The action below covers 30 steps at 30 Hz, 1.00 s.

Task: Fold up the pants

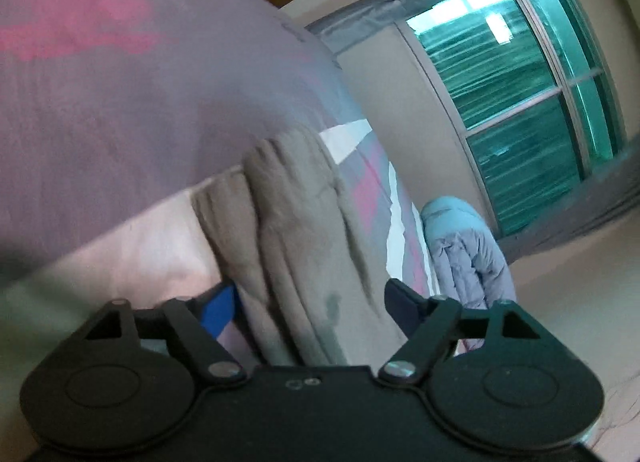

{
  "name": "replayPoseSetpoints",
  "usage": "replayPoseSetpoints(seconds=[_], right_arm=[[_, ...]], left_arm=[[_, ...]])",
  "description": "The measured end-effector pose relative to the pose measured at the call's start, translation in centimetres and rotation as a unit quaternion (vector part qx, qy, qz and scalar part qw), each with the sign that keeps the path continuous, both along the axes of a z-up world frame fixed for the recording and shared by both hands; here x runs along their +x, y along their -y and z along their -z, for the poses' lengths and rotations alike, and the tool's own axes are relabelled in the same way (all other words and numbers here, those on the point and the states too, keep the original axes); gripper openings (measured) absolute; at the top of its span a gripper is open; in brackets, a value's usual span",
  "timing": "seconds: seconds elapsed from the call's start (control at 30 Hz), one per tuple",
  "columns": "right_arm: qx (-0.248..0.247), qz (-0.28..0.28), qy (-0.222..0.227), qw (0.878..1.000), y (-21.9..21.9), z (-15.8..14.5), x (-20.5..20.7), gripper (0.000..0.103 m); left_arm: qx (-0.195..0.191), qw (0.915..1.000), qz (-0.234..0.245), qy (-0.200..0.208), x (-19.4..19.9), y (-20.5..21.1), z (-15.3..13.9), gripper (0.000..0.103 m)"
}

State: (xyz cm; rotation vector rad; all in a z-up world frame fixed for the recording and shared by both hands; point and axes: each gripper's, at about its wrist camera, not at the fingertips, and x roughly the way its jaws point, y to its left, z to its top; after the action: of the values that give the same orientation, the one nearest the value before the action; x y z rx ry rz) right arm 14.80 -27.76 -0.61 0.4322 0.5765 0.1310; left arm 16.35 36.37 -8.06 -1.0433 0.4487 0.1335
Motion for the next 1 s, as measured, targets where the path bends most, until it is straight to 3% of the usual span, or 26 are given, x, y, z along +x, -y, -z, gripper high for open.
replayPoseSetpoints(seconds=[0.2,0.23,0.3,0.33,0.4,0.53,0.7,0.87,1.0], right_arm=[[0.023,0.034,-0.016,0.999,1.4,0.4,-0.2,0.043],[0.031,0.041,-0.022,0.998,1.6,0.7,-0.1,0.043],[0.040,0.052,-0.032,0.997,2.0,1.0,0.1,0.043],[0.043,0.057,-0.034,0.997,2.2,1.0,0.0,0.043],[0.048,0.064,-0.036,0.996,2.7,1.1,0.1,0.043],[0.064,0.074,-0.049,0.994,4.0,1.7,0.2,0.043],[0.105,0.098,-0.055,0.988,5.6,2.0,-0.1,0.043],[0.122,0.101,-0.039,0.987,6.5,1.0,-1.1,0.043],[0.114,0.094,-0.028,0.989,7.3,-0.2,-1.5,0.043]], left_arm=[[0.020,0.9998,0.000,0.006,3.1,-1.2,0.8,0.071],[0.018,0.9998,-0.005,0.010,3.4,-1.5,0.9,0.063],[0.015,0.9995,-0.026,-0.009,2.8,-1.6,1.2,0.029],[0.001,0.9995,-0.032,0.006,2.1,-1.9,1.4,0.026],[0.054,0.9973,-0.040,0.031,0.6,-1.0,0.5,0.025],[0.053,0.9978,-0.038,0.001,0.8,-0.7,0.7,0.026],[0.125,0.9917,-0.018,0.023,1.0,1.6,-4.7,0.026],[0.200,0.9770,0.021,0.071,1.5,8.1,-10.1,0.026],[0.294,0.9490,0.071,0.090,2.7,15.8,-13.0,0.025]])
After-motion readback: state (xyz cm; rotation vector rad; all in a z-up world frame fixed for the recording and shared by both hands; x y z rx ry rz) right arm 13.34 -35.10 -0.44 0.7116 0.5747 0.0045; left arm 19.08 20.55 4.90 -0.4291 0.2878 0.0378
